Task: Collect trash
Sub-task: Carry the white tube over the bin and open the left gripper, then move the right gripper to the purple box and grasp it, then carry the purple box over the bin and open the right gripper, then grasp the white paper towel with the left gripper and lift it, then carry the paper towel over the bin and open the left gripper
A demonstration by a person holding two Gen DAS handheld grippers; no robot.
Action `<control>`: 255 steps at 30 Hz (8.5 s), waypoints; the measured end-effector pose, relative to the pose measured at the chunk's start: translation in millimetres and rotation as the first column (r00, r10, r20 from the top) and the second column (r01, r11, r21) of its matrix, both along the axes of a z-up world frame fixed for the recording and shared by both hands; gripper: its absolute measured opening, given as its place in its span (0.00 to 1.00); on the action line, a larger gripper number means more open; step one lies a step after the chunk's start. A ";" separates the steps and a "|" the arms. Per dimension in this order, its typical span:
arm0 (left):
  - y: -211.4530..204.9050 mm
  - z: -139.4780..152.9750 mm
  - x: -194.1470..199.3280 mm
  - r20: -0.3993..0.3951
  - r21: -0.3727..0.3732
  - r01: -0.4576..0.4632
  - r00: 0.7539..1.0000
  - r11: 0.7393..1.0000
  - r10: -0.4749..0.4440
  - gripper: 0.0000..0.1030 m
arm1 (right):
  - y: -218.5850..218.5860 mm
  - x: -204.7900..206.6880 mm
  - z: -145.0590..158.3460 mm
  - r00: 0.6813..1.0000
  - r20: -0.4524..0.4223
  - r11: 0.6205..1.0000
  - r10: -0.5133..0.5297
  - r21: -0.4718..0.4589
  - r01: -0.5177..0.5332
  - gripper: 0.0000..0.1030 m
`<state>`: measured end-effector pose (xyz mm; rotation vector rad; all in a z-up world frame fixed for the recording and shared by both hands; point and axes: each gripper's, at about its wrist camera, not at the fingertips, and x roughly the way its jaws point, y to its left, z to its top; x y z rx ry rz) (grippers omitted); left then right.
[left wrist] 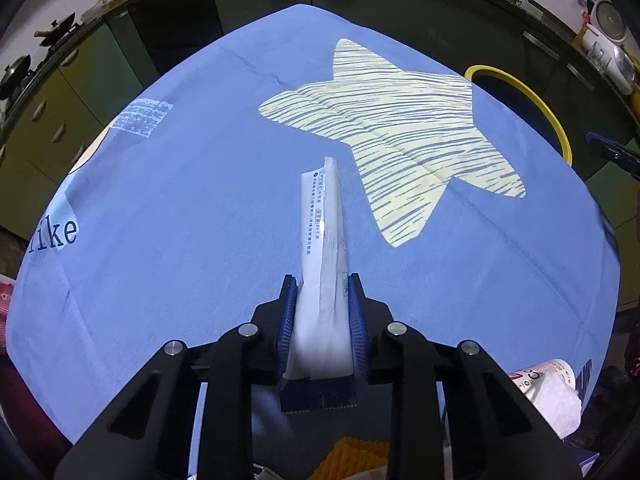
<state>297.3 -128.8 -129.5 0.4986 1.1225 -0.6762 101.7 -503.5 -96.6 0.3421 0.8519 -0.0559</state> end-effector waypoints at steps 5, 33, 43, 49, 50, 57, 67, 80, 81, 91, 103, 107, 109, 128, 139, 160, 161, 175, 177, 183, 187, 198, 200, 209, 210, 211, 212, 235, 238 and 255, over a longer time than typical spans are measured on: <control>-1.9 14.8 -5.7 0.027 -0.010 0.012 1.000 1.000 -0.012 0.25 | -0.9 -0.8 0.2 1.000 -0.002 1.000 -0.002 0.002 0.002 0.49; -332.7 48.1 -64.9 -0.019 -0.009 0.489 0.872 0.872 -0.490 0.25 | -109.7 -78.6 -9.0 0.975 0.042 0.972 -0.219 0.101 0.214 0.51; -388.0 7.4 -48.7 -0.030 0.062 0.448 0.894 0.892 -0.447 0.69 | -124.7 -95.0 -10.8 0.962 0.040 0.958 -0.271 0.104 0.265 0.57; -340.0 76.1 -44.5 0.084 -0.061 0.381 0.923 0.923 -0.375 0.70 | -115.8 -96.6 -5.8 0.963 0.050 0.961 -0.266 0.090 0.260 0.58; -329.5 90.3 -42.3 0.101 -0.101 0.361 0.931 0.927 -0.351 0.71 | -112.8 -95.2 -4.6 0.964 0.053 0.963 -0.260 0.088 0.254 0.58; -137.2 186.5 -41.8 0.280 -0.461 0.061 0.957 0.885 0.079 0.86 | -56.3 -70.3 9.3 0.990 0.082 0.993 -0.116 0.046 0.112 0.60; 130.3 158.9 -87.6 0.408 -0.605 -0.403 0.584 0.687 0.702 0.93 | 70.4 -43.2 31.5 0.970 0.112 0.977 0.214 -0.006 -0.215 0.61; 241.6 67.1 -87.2 0.439 -0.573 -0.672 0.233 0.470 0.868 0.93 | 218.0 -92.9 71.1 0.796 0.238 0.829 0.556 -0.083 -0.553 0.65; 239.5 67.4 -84.3 0.434 -0.573 -0.668 0.244 0.475 0.867 0.94 | 226.4 -97.0 72.1 0.783 0.240 0.816 0.574 -0.094 -0.570 0.65; 219.3 52.5 -102.0 0.408 -0.579 -0.648 0.296 0.496 0.863 0.94 | 290.9 -106.8 56.6 0.772 0.207 0.799 0.601 -0.201 -0.567 0.76; 220.2 48.9 -99.2 0.396 -0.570 -0.649 0.320 0.504 0.861 0.94 | 311.7 -91.2 12.1 0.823 0.119 0.828 0.555 -0.172 -0.533 0.67; 218.6 48.8 -96.6 0.393 -0.565 -0.650 0.329 0.508 0.859 0.94 | 313.5 -85.2 2.7 0.836 0.114 0.840 0.537 -0.171 -0.516 0.59; 218.1 49.0 -96.6 0.393 -0.565 -0.649 0.331 0.510 0.858 0.94 | 314.0 -84.1 -0.4 0.839 0.114 0.842 0.532 -0.175 -0.510 0.54; 210.7 46.7 -97.0 0.403 -0.550 -0.650 0.343 0.524 0.848 0.94 | 265.2 -96.9 32.2 0.834 0.191 0.856 0.517 -0.138 -0.499 0.50; 207.0 43.1 -93.2 0.411 -0.531 -0.655 0.357 0.538 0.839 0.94 | 158.5 -89.8 87.4 0.906 0.296 0.953 0.302 -0.109 -0.283 0.50; 203.5 39.6 -86.2 0.416 -0.508 -0.655 0.381 0.559 0.826 0.94 | -63.2 69.4 14.6 0.984 0.026 0.968 -0.176 -0.179 0.178 0.59; 203.1 39.6 -86.0 0.417 -0.507 -0.654 0.384 0.562 0.824 0.94 | -67.0 70.8 12.4 0.981 0.024 0.967 -0.190 -0.168 0.192 0.59; 174.5 55.7 -89.0 0.342 -0.522 -0.529 0.588 0.669 0.733 0.94 | 3.5 -25.8 37.1 0.984 0.148 0.978 -0.097 -0.168 0.122 0.69; 157.0 62.5 -95.0 0.354 -0.494 -0.482 0.649 0.723 0.674 0.94 | 13.4 -32.9 40.2 0.984 0.158 0.977 -0.079 -0.186 0.108 0.69; 87.8 78.8 -132.5 0.374 -0.357 -0.250 0.844 0.900 0.383 0.94 | 33.2 -40.3 42.1 0.983 0.183 0.981 -0.033 -0.182 0.067 0.72; 56.9 78.7 -150.6 0.310 -0.313 -0.148 0.918 0.938 0.249 0.94 | 34.5 -41.7 34.0 0.984 0.174 0.984 -0.023 -0.171 0.053 0.72; 21.1 42.8 -146.0 0.161 -0.235 -0.015 0.986 0.972 0.054 0.74 | 23.8 -53.2 4.2 0.990 0.133 0.992 -0.049 -0.105 0.063 0.73; 19.9 35.5 -140.8 0.133 -0.211 -0.017 0.990 0.977 0.046 0.68 | 23.8 -52.9 1.5 0.990 0.129 0.993 -0.048 -0.097 0.060 0.73; 20.5 31.4 -139.0 0.074 -0.227 -0.001 0.997 0.974 0.019 0.30 | 28.7 -51.1 1.6 0.990 0.135 0.995 -0.039 -0.089 0.051 0.73; 21.0 32.6 -139.2 0.074 -0.232 -0.004 0.997 0.973 0.021 0.20 | 29.1 -51.2 1.9 0.990 0.136 0.995 -0.039 -0.086 0.051 0.73; 21.8 34.6 -139.5 0.074 -0.239 -0.004 0.997 0.971 0.022 0.14 | 29.5 -51.4 2.2 0.990 0.138 0.995 -0.037 -0.086 0.049 0.73; 23.0 37.8 -140.7 0.076 -0.247 -0.006 0.997 0.969 0.026 0.13 | 30.0 -51.6 2.7 0.990 0.139 0.995 -0.036 -0.087 0.049 0.73; -10.0 178.4 -145.4 0.294 -0.284 0.071 0.956 0.956 0.016 0.10 | 34.2 -73.2 23.4 0.983 0.184 0.991 -0.026 -0.126 0.050 0.77; -45.0 186.9 -136.2 0.303 -0.297 0.123 0.952 0.947 -0.029 0.10 | 30.9 -81.5 28.0 0.981 0.193 0.989 -0.035 -0.134 0.061 0.77; -334.1 141.9 -58.0 0.177 -0.312 0.288 0.954 0.905 -0.242 0.10 | -23.9 -110.9 18.0 0.966 0.206 0.979 -0.156 -0.102 0.179 0.78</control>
